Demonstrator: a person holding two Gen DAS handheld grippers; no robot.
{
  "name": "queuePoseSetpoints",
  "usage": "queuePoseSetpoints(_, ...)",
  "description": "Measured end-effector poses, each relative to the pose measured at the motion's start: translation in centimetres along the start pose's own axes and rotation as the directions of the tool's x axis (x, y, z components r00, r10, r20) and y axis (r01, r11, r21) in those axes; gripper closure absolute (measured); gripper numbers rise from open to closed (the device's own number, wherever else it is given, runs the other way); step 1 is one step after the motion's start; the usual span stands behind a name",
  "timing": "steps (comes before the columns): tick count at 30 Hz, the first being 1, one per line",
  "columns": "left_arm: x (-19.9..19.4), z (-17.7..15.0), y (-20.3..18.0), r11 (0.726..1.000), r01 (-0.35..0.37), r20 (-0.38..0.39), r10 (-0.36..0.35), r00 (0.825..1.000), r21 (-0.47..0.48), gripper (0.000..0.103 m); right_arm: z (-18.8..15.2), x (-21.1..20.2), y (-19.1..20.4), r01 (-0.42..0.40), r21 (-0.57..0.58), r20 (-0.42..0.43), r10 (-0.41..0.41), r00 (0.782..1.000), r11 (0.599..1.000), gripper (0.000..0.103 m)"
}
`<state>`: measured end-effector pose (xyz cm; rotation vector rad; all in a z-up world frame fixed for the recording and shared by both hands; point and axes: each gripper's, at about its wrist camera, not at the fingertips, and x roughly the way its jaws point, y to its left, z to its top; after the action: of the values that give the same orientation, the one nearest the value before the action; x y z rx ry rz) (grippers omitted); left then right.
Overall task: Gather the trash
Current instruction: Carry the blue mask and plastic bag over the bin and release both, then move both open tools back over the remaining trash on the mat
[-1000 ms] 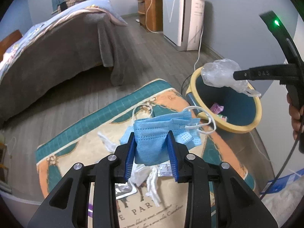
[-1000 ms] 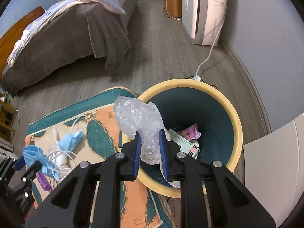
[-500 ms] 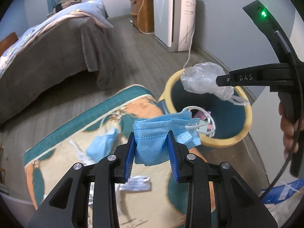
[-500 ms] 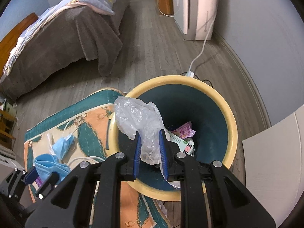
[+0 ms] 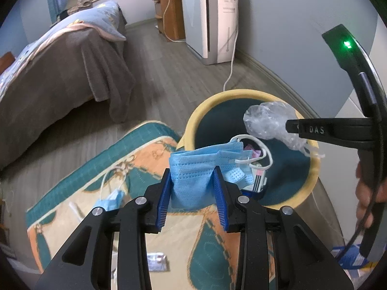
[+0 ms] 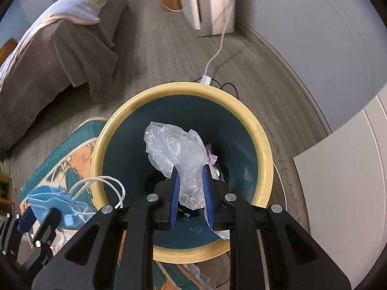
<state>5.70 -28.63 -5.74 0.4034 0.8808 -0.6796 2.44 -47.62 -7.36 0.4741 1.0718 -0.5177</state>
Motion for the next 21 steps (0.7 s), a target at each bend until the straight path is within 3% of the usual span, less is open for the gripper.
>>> queuePoseSetpoints(5, 0.8, 1.0, -0.9, 1.0, 0.009, 0.005, -0.009, 1.0, 0.019, 0.067, 0.3, -0.7, -0.2, -0.005, 0.021, 0.029, 0.004, 1.0, 1.0, 0.084)
queuePoseSetpoints(8, 0.9, 1.2, -1.2, 1.0, 0.028, 0.012, -0.028, 1.0, 0.014, 0.057, 0.3, -0.7, -0.2, 0.0, 0.024, 0.033, -0.001, 0.999, 1.0, 0.081)
queuePoseSetpoints(11, 0.7, 1.1, -1.5, 0.999, 0.037, 0.026, -0.038, 0.999, 0.014, 0.043, 0.3, -0.8, -0.2, 0.01, 0.021, 0.035, -0.011, 0.999, 1.0, 0.065)
queuePoseSetpoints(21, -0.6, 0.1, -0.2, 1.0, -0.01, 0.04, 0.01, 0.999, -0.003, 0.016, 0.4, -1.3, 0.9, 0.024, -0.013, 0.058, -0.023, 0.998, 1.0, 0.014)
